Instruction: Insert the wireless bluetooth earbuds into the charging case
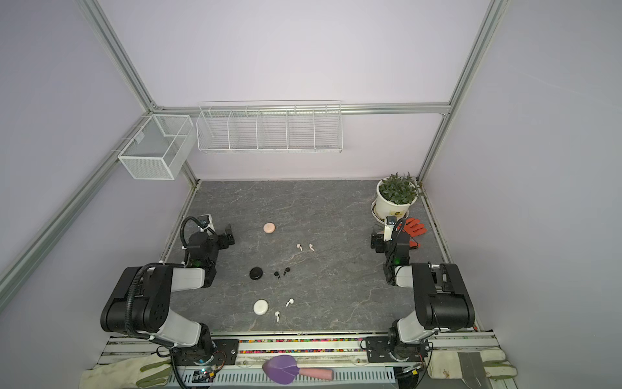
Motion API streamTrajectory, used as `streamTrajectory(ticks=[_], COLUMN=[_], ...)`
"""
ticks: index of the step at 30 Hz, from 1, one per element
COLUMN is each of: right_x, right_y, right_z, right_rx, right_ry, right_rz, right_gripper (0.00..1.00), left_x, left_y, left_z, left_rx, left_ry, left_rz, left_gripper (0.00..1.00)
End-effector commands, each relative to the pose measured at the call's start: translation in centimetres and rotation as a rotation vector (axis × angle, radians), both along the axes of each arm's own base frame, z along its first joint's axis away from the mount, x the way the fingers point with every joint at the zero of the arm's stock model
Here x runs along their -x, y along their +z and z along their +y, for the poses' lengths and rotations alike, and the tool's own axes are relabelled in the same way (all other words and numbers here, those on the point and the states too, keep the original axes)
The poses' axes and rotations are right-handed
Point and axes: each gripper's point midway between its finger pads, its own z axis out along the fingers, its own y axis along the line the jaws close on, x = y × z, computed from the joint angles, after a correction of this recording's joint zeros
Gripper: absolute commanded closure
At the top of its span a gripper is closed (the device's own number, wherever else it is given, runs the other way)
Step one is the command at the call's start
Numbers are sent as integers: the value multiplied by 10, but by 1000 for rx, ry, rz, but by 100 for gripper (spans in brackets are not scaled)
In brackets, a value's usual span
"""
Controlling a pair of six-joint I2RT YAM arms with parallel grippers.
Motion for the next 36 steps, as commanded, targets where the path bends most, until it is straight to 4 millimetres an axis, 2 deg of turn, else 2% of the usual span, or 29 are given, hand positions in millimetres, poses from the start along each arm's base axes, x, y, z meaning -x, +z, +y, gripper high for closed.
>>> streamTrajectory(ticks=[1,23,27,29,32,34,36], right_x=[-3,-3,-2,-3,-3,-3,-2], right_y=[8,8,10,17,42,63,78], right_z=[2,-1,-1,-5,-4,4,23], right_rx=[-9,-11,-5,16,57,39,-22], right_ry=[11,-7,-9,-47,-79,-76,-29], right_rz=[-23,-24,-33,-30,20,16,4], right_gripper=[12,12,12,12,12,12,12], left_x=[-2,0,6,8,11,10,8], left_y=[4,3,10,17,35,46,59], left_z=[3,1,0,4,4,-4,-7], left_rx=[6,-25,-42,-45,-76,-111,-107], left_ry=[13,35,51,82,125,115,146], left_rz=[-18,-19,-48,-58,-60,-40,7], left_gripper=[1,1,1,1,1,1,1])
